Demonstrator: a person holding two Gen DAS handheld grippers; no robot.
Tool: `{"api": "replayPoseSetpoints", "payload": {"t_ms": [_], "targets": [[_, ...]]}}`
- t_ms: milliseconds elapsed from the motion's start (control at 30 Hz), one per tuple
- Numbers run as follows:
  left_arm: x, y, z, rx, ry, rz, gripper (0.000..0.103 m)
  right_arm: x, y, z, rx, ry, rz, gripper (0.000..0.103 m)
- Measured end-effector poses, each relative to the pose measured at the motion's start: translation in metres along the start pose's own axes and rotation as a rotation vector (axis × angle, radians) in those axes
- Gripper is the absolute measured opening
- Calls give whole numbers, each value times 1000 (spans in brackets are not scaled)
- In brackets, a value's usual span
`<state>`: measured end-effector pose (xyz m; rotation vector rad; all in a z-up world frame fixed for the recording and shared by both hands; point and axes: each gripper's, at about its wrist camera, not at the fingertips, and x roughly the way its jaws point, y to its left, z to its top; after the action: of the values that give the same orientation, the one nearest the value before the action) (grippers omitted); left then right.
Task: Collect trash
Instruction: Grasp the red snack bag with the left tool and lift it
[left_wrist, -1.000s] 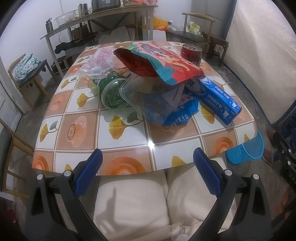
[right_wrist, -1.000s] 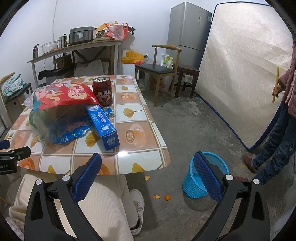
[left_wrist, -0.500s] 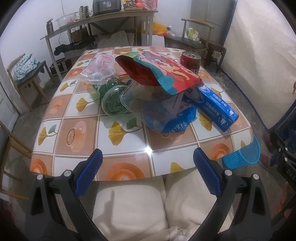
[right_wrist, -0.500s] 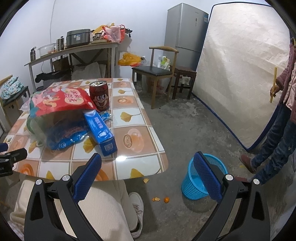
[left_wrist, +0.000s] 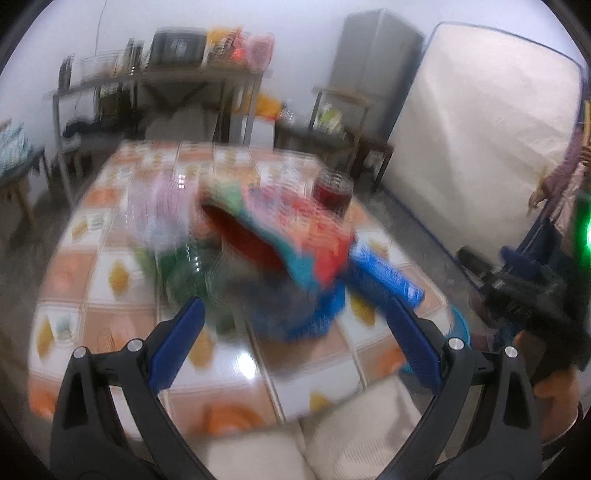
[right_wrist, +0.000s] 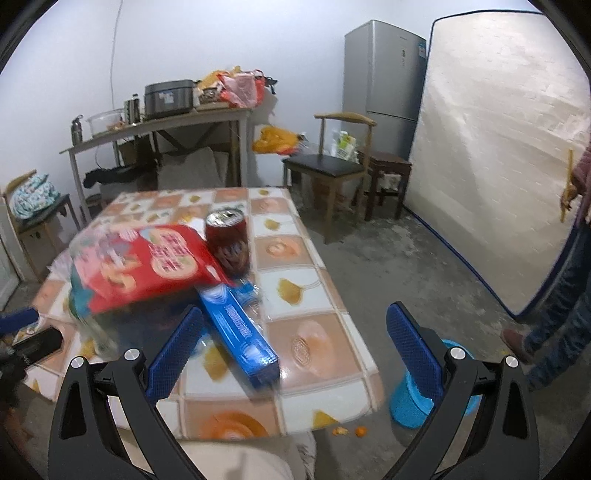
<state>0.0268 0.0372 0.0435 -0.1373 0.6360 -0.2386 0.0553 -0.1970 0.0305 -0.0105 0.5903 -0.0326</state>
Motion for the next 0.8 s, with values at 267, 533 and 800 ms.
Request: {"api": "replayPoseSetpoints", "payload": {"t_ms": [267, 533, 800], "targets": [[17, -29, 59, 339, -54, -62, 94, 27, 4, 17, 10, 6, 45, 97], [80, -69, 42, 644, 158, 33, 94, 47, -18, 22, 64, 24, 22, 97], [118, -98, 3, 952, 210, 230, 72, 66, -33, 15, 95, 66, 33, 97]]}}
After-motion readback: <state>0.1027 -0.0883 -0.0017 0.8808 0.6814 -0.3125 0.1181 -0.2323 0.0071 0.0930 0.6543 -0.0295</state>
